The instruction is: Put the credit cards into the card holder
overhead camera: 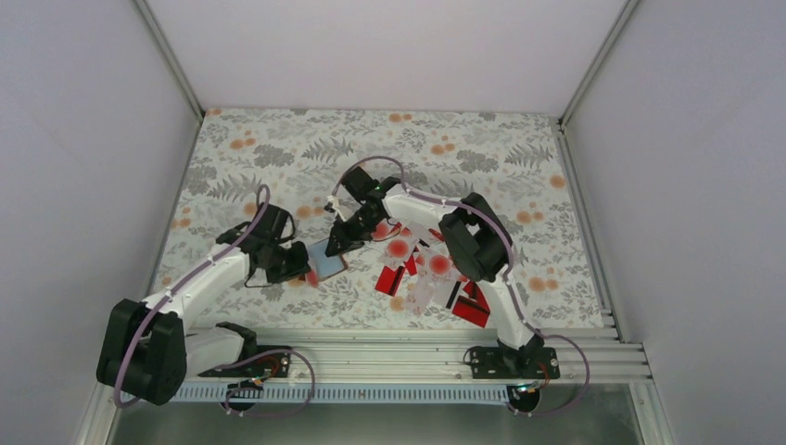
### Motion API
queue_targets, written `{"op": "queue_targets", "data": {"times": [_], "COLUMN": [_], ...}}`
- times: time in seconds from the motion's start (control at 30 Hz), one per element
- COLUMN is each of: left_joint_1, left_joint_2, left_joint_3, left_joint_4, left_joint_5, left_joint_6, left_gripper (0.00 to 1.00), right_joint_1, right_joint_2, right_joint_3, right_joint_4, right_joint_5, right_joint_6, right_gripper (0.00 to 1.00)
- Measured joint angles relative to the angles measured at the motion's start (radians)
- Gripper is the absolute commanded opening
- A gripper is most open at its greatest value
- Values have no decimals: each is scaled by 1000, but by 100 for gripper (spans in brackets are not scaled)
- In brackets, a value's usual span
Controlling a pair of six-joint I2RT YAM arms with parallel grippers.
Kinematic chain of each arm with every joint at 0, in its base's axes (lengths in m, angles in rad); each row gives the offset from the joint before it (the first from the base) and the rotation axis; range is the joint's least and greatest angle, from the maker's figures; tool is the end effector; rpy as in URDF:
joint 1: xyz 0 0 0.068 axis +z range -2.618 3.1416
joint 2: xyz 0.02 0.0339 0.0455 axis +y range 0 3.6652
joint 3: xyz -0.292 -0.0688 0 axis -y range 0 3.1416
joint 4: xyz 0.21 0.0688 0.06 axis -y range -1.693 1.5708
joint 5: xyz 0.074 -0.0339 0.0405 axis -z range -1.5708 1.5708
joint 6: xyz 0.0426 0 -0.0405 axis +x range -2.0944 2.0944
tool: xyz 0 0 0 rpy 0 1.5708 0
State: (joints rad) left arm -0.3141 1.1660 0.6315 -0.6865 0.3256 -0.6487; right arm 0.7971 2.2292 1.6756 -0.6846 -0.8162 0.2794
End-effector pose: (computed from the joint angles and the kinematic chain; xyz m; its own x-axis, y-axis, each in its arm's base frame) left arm 0.1437 -0.0610 0.2191 -0.9518 -0.2926 -0.0915 -0.2234 0.8664 -0.4465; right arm 0.2870 0.3382 0.1876 -0.8158 -0.5648 -0.1239 -0.4486 0.4830 0.7520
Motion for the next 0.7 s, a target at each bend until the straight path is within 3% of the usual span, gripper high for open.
{"op": "queue_targets", "data": {"times": [0.7], "left_joint_1": [51], "left_joint_2": [-43], "left_joint_3": [-94], "left_joint_4": [81], "left_joint_5": [45], "left_joint_6": [-6], "left_gripper": [2], "right_joint_1": [1], "right_joint_2": [55], "right_joint_3": [-29], "right_joint_4": [21], "right_joint_5": [37], "right_joint_6": [8], "right_gripper": [13]}}
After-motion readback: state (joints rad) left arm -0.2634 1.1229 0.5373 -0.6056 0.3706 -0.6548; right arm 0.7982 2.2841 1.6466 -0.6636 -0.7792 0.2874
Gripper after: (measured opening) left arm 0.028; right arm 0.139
